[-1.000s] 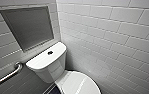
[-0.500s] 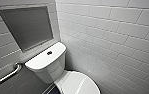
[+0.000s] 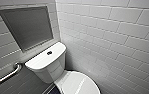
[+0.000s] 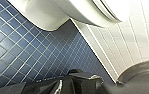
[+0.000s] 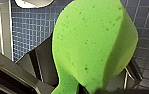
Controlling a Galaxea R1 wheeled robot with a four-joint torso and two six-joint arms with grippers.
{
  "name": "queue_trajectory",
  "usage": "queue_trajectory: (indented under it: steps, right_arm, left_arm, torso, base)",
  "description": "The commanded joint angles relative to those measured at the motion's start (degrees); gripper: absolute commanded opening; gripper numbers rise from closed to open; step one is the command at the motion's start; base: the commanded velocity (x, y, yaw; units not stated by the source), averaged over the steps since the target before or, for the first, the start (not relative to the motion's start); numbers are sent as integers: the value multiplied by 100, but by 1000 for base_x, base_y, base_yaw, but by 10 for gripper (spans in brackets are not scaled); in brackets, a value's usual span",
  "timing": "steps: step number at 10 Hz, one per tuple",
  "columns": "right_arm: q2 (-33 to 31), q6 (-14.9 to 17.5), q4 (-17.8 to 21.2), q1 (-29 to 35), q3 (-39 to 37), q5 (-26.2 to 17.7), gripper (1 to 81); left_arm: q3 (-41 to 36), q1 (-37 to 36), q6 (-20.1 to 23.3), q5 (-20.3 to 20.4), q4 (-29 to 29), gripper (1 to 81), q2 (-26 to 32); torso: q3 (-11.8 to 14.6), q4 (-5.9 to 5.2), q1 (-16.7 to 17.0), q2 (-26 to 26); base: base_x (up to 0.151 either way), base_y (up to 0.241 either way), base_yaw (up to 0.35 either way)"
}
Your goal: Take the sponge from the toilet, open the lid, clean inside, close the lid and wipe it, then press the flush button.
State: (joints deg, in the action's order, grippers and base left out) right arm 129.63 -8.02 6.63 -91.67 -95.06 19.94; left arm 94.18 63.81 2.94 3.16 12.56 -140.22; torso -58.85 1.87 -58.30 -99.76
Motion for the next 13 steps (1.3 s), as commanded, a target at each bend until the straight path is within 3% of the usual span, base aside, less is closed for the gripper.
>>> queue_trajectory:
  steps: [1,2,4,5,6,7,9,13]
  right_arm:
    - [-234,2,-145,-84,-55,-316,10]
    - [-190,11,-153,-128,-117,-316,10]
    - [-102,11,-162,-154,-178,-316,10]
    - [-84,11,-162,-163,-187,-316,10]
    - [-93,11,-162,-154,-187,-316,10]
    - [-93,11,-162,-146,-196,-316,10]
    - [-85,2,-153,-146,-205,-324,10]
    - [-32,-24,-144,-93,-257,-324,10]
  left_arm:
    - [311,-759,14,-516,659,811,-279]
    - [320,-900,14,-728,713,811,-341]
    - [302,-1014,14,-729,731,811,-359]
    - [250,-1032,14,-738,739,811,-359]
    - [215,-1050,14,-738,731,811,-367]
    - [188,-1102,14,-738,731,811,-394]
    - [188,-1278,-3,-729,748,811,-612]
    - [609,-1498,-793,-598,827,811,-1096]
  torso:
    - [0,0,0,0]
    - [0,0,-2,0]
    - [0,0,-2,0]
    - [0,502,-2,0]
    - [0,361,-5,0]
    - [0,111,-5,0]
    - [0,301,-5,0]
    - [0,310,-5,0]
  base:
    - [0,0,0]
    - [0,0,0]
    - [0,0,0]
    - [0,0,0]
    - [0,0,0]
    - [0,0,0]
    - [0,0,0]
    - [0,0,0]
